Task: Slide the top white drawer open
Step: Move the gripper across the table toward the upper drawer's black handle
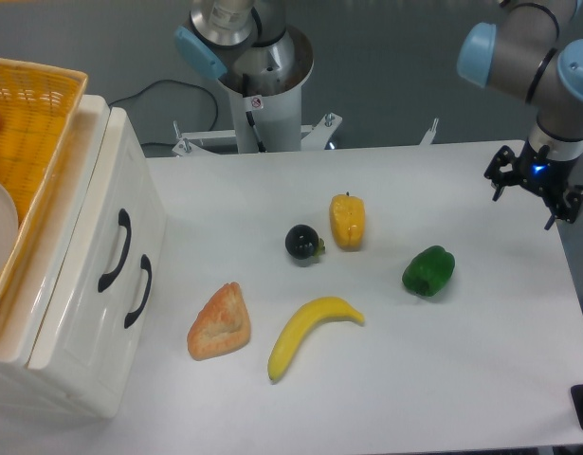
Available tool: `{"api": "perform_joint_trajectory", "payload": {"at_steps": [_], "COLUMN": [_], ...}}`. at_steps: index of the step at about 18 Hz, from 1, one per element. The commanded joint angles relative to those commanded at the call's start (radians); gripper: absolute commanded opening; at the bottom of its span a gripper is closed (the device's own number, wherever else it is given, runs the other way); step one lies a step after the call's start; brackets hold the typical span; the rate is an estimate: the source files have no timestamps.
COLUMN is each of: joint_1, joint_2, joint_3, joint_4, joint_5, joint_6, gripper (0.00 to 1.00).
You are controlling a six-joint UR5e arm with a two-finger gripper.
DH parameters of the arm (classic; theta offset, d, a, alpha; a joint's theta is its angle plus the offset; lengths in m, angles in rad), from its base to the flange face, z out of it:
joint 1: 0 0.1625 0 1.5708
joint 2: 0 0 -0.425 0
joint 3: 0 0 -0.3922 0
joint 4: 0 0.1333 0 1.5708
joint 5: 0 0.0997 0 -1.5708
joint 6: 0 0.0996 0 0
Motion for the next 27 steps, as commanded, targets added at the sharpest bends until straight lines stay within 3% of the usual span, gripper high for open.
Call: {"api": "perform_joint_trajectory", "payload": {"at_steps": [7,11,17,27], "joint_1": [-0.041,-0.075,-0.182,-0.330], "joint_2": [0.000,0.046,0.089,0.195], "joint_3": [-0.002,-0.077,-0.109,-0.182], "joint_4": [-0.003,0.006,-0.002,-0.026], "joint_5": [0.019,0.019,0.022,-0.028], "joint_6": [-0.064,-0.095,-0.354,-0.612], "gripper": [1.00,1.00,1.00,1.00]}}
